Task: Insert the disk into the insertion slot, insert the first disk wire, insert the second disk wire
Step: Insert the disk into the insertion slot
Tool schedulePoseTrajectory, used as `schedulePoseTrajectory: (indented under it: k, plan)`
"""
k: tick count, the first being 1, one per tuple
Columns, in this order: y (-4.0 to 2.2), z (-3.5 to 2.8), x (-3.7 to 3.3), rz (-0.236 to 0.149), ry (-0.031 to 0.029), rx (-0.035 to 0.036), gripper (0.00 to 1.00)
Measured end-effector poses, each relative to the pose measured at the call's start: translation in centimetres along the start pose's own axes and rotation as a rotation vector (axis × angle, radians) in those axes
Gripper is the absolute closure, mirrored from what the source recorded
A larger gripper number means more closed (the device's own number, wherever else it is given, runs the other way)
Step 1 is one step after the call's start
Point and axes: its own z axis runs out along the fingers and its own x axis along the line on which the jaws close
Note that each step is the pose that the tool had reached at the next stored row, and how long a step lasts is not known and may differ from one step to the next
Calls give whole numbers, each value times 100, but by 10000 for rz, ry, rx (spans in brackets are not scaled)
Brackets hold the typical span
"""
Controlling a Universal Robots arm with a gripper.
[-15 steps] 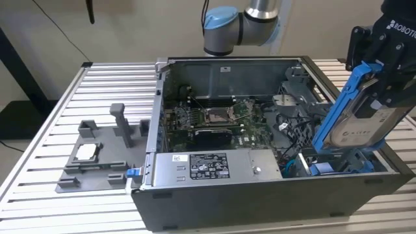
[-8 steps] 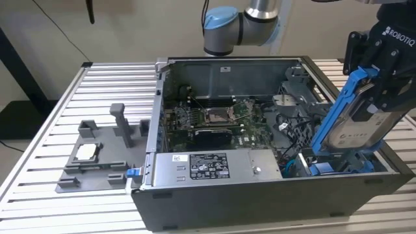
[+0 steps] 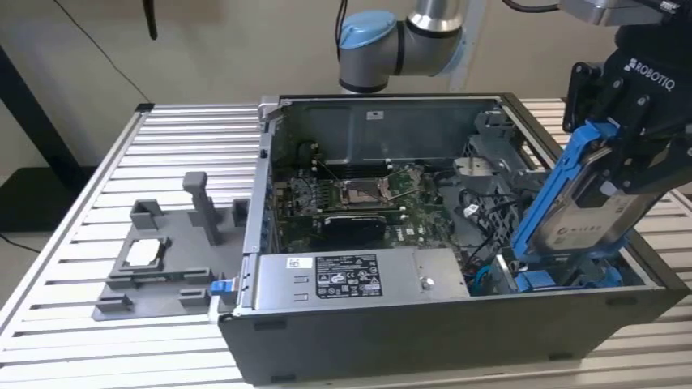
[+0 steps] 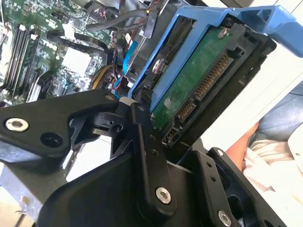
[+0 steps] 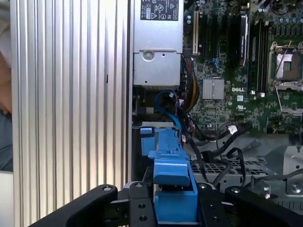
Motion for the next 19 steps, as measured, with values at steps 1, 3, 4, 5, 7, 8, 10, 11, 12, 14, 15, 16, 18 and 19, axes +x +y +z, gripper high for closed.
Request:
schedulePoseTrajectory:
  k: [1,3,4,5,7,8,10,11,12,14,15,16,18,19]
  plan:
    - [1,16,0,-1,-21,0,67]
    - [3,43,-1,-3,-59,0,67]
    - [3,56,-1,-4,-72,1,67]
    - [3,70,-1,-7,-80,3,67]
    - [2,96,-1,-13,-95,8,67]
    - [2,110,-1,-14,-99,9,67]
    - [1,136,-1,-14,-99,9,67]
    - [-1,148,-1,-14,-100,9,67]
    - [-4,159,-2,-14,-100,9,67]
    - [-10,175,-2,-16,-99,9,67]
    - [-13,184,-2,-16,-100,10,67]
    - [-17,192,-2,-18,-100,10,67]
    - [-24,202,-3,-20,-99,14,67]
    - [-27,204,-4,-22,-98,22,67]
